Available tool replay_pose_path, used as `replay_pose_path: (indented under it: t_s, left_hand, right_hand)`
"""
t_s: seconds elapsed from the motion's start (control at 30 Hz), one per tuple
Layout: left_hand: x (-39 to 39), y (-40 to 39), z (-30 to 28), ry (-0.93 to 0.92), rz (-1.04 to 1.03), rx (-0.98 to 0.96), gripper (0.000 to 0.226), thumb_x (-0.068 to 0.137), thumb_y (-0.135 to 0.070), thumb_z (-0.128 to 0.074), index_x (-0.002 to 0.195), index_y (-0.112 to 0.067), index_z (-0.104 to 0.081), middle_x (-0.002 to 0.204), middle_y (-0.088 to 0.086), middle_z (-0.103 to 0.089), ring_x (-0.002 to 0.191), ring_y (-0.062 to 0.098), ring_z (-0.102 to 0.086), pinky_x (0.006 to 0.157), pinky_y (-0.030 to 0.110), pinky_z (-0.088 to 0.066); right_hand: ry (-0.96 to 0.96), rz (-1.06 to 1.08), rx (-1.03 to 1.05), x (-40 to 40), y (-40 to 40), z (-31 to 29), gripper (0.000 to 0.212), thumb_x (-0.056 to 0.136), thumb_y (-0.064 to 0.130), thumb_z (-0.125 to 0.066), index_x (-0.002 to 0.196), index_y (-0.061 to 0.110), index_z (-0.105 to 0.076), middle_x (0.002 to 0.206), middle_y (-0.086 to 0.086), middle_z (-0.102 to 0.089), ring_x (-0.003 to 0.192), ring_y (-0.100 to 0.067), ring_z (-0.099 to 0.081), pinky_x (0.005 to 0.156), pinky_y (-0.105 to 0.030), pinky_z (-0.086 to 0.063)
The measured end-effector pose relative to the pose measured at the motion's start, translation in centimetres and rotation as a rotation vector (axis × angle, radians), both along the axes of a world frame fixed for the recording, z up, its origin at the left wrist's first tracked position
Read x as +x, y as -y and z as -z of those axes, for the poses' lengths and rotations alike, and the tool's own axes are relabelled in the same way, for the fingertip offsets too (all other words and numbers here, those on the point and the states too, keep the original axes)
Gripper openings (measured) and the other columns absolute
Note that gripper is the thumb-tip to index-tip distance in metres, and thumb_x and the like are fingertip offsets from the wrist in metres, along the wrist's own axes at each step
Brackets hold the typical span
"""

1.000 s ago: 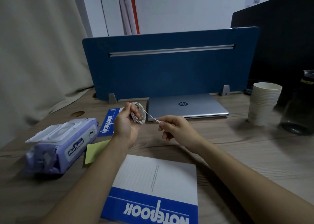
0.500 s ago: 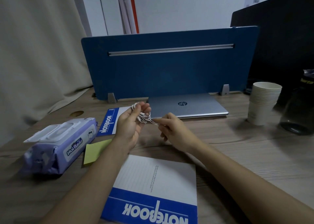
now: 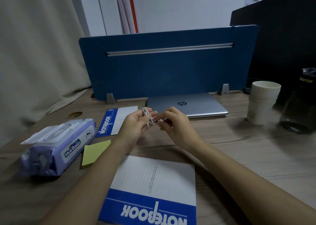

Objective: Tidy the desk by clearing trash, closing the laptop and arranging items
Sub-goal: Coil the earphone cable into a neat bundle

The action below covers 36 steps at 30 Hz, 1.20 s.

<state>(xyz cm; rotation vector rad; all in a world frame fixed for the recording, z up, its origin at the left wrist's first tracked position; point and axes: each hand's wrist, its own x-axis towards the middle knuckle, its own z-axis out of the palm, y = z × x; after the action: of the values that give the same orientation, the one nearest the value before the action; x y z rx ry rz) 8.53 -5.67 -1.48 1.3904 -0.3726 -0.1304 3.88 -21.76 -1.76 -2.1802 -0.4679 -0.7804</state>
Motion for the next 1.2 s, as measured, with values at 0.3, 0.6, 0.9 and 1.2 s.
replay_pose_path:
  t_s: [0.3,0.6,0.9,1.2]
  left_hand:
    - [-0.4,-0.1,-0.2,0.047,0.006,0.065,0.021,0.092,-0.005,-0.062,0.111,-0.008,-0.069,0.099,0.007,-0.077,0.093,0.019,-0.074,0.077,0.023,-0.058]
    - [-0.2,-0.6,-0.6,0.118,-0.174,0.179,0.028,0.08,-0.014,-0.077,0.107,-0.006,-0.074,0.091,0.006,-0.078,0.089,0.021,-0.073,0.083,0.029,-0.056]
    - [-0.1,-0.8,-0.1,0.327,-0.258,0.473,0.012,0.081,-0.022,-0.078,0.092,-0.026,-0.075,0.081,-0.011,-0.076,0.077,0.002,-0.07,0.07,0.022,-0.052]
    - [-0.3,-0.6,0.7,0.427,-0.184,0.637,0.016,0.096,-0.03,-0.058,0.103,-0.029,-0.073,0.093,-0.013,-0.072,0.088,0.006,-0.066,0.078,0.032,-0.055]
  right_hand:
    - [-0.132,-0.052,0.291,0.3,0.5,0.2,0.012,0.083,0.009,-0.071,0.084,0.015,-0.062,0.067,0.006,-0.066,0.061,-0.006,-0.064,0.063,-0.02,-0.051]
    - [-0.257,-0.132,0.487,0.8,0.8,0.3,0.009,0.084,0.004,-0.071,0.084,0.007,-0.062,0.074,-0.009,-0.065,0.068,-0.019,-0.066,0.076,-0.044,-0.056]
    - [-0.377,-0.238,0.645,0.7,0.6,0.6,0.01,0.084,-0.006,-0.066,0.089,0.0,-0.06,0.077,-0.014,-0.062,0.067,-0.016,-0.063,0.071,-0.027,-0.058]
    - [-0.436,-0.217,0.629,0.9,0.6,1.0,0.012,0.086,-0.006,-0.065,0.082,0.005,-0.06,0.08,-0.015,-0.063,0.07,-0.02,-0.068,0.077,-0.032,-0.059]
